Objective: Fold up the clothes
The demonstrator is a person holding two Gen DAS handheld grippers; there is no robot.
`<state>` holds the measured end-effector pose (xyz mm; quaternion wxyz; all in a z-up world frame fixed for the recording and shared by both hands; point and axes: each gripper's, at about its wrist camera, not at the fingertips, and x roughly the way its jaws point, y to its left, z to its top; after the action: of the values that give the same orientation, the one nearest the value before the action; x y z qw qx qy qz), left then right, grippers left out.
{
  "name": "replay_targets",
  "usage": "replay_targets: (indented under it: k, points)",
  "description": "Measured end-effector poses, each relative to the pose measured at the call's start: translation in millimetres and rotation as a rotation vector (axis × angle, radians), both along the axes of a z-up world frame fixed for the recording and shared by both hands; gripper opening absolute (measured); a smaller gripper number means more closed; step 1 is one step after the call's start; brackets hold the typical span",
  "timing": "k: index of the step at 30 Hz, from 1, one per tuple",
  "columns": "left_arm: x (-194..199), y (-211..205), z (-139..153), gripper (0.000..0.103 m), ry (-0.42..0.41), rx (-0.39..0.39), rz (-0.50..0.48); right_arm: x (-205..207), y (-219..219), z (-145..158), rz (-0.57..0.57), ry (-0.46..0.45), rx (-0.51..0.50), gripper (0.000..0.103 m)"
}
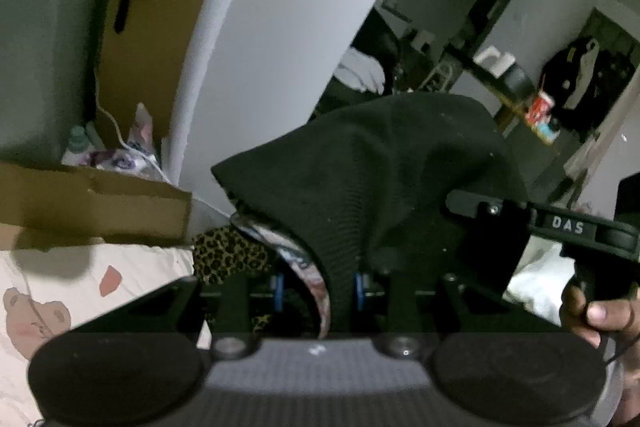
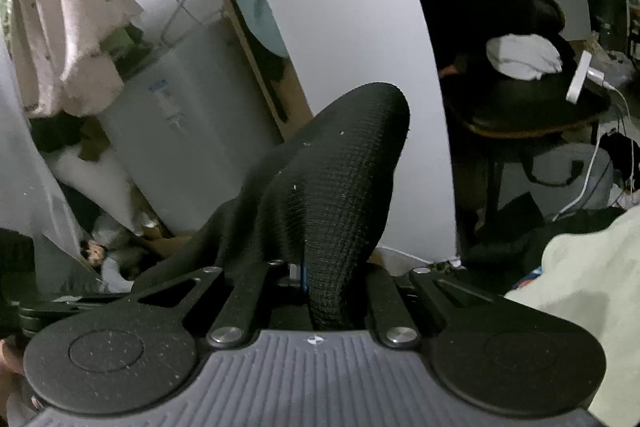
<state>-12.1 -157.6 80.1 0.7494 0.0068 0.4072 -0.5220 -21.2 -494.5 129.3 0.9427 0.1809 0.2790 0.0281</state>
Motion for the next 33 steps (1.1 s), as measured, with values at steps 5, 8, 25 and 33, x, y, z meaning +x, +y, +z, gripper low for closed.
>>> replay_targets:
  k: [5, 8, 25, 33]
  points:
    - [9.2, -15.8, -50.5, 0.032, 0.046, 0.011, -0.016, 13.9, -14.6, -52.2, -0.015, 0.05, 0.0, 0.008]
    - [14.2, -22.9, -80.3, 0.032, 0.079, 0.025, -0.028, 21.8, -21.9, -81.8, -0.03, 0.08, -0.008, 0.008]
    - [44.8, -78.6, -222.5, 0.032, 0.185, 0.037, -0.05, 70.9, -49.6, -223.9, -0.118, 0.159, -0.07, 0.008]
    - [71.5, -95.6, -285.0, 0.032, 0.218, 0.046, -0.016, 102.3, -56.1, -287.4, -0.138, 0.178, -0.118, 0.008]
